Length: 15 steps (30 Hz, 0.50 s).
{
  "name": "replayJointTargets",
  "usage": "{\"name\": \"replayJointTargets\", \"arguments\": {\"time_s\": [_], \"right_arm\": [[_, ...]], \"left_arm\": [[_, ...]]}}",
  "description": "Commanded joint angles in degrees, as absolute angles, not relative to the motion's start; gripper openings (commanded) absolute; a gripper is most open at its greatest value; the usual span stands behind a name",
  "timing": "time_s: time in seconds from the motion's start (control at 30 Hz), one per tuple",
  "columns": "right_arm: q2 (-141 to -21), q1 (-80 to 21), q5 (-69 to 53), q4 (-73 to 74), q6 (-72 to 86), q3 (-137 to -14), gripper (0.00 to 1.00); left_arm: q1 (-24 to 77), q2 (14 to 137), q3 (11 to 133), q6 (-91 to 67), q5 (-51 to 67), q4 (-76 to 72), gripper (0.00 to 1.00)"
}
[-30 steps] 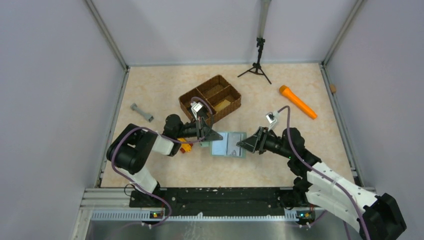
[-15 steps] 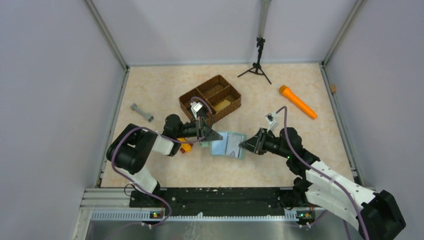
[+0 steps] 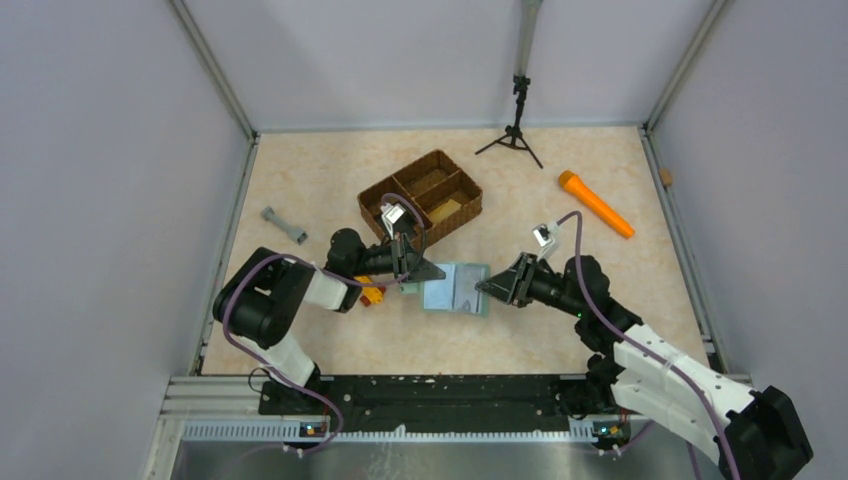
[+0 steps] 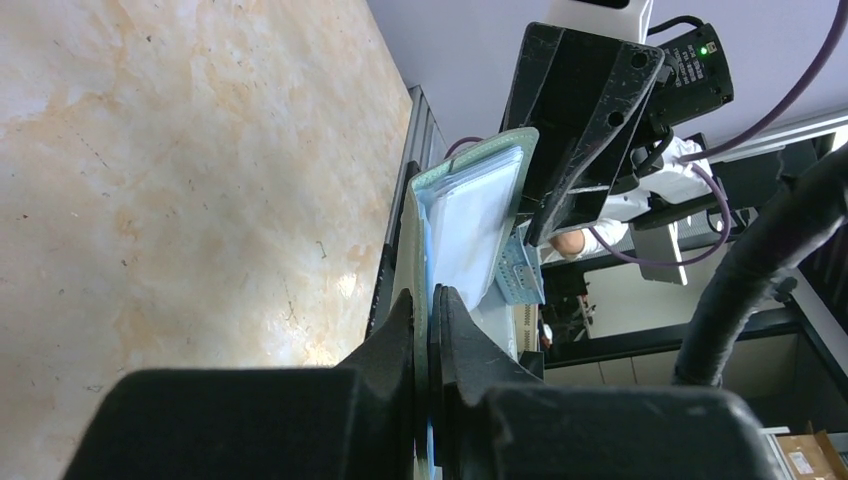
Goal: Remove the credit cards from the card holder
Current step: Remove the credit card from the card holder.
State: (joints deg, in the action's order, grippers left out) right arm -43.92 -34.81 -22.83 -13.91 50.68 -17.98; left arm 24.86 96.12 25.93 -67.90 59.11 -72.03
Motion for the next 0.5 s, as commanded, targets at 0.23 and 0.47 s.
{"name": "replayJointTargets", "arguments": {"time_s": [0.23,0.47], "right_arm": [[-43.01,-34.72,-24.6,-16.67,51.35,-17.86,0.23],[-42.77,-34.72,-24.1,-16.98,51.57,-17.48,0.18]], "left_arm": [[24.96,95.0,26.46,-70.5,58.68,-79.08,0.0],[24.96,95.01,26.55,-70.69,59.17,-79.39,0.0]]}}
